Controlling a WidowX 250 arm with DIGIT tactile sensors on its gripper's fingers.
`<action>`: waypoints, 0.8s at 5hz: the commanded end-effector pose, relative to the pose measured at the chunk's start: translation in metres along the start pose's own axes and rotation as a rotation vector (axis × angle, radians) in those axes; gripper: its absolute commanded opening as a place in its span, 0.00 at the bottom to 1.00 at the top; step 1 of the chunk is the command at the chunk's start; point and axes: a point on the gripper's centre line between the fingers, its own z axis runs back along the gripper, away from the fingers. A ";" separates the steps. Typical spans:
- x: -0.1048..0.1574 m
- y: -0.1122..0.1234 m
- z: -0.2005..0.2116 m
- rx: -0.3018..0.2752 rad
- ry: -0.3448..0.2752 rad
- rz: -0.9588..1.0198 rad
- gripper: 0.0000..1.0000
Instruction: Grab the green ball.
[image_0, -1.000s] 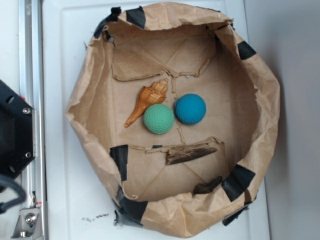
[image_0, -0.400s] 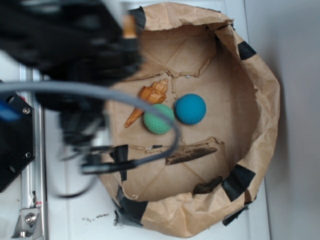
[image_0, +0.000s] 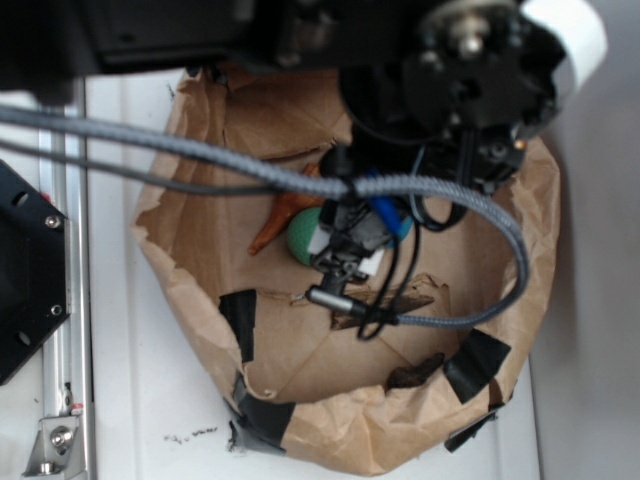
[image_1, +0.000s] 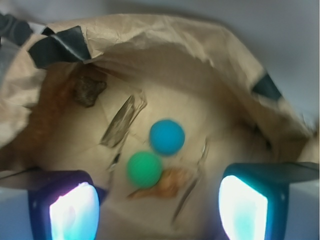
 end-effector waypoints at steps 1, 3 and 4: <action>-0.007 -0.040 -0.027 0.036 -0.059 -0.259 1.00; -0.015 -0.041 -0.053 0.040 -0.031 -0.235 1.00; -0.017 -0.047 -0.058 0.028 -0.049 -0.226 1.00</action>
